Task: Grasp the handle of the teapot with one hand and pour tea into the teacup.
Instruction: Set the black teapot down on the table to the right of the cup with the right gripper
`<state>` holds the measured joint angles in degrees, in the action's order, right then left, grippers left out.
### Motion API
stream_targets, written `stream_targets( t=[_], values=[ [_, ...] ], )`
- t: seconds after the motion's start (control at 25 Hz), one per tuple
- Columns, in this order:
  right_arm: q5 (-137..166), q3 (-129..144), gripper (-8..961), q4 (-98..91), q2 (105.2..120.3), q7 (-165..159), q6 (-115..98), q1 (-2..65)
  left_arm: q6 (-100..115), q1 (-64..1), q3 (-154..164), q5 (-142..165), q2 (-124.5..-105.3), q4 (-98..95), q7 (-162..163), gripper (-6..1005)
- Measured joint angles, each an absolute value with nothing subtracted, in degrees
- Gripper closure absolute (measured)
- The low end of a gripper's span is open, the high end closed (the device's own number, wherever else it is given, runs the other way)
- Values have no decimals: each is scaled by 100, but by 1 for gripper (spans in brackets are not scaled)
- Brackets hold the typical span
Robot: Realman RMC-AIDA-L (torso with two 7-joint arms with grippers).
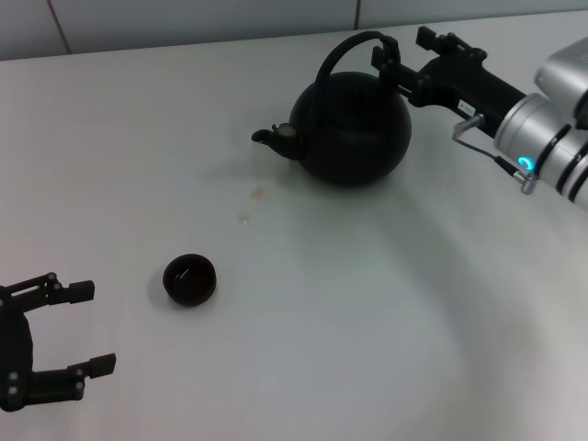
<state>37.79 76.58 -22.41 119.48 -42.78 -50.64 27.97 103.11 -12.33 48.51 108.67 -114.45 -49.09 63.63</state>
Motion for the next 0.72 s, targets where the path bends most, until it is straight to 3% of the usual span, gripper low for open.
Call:
stream_targets(
  t=[0.04, 0.56, 0.72],
  values=[
    [3781, 7661, 180, -2409, 11950, -4277, -5151, 2608, 10332, -1233, 4851, 10847, -11456, -4922, 6372, 162],
    [4205, 7588, 181, -2657, 11910, -4272, -7410, 1678, 10892, -1287, 4629, 10803, -11555, -5117, 6331, 163],
    [5809, 7575, 181, -2917, 11771, -4271, -8791, 1588, 11130, -1292, 4546, 10734, -11638, -5281, 6326, 163]
  ],
)
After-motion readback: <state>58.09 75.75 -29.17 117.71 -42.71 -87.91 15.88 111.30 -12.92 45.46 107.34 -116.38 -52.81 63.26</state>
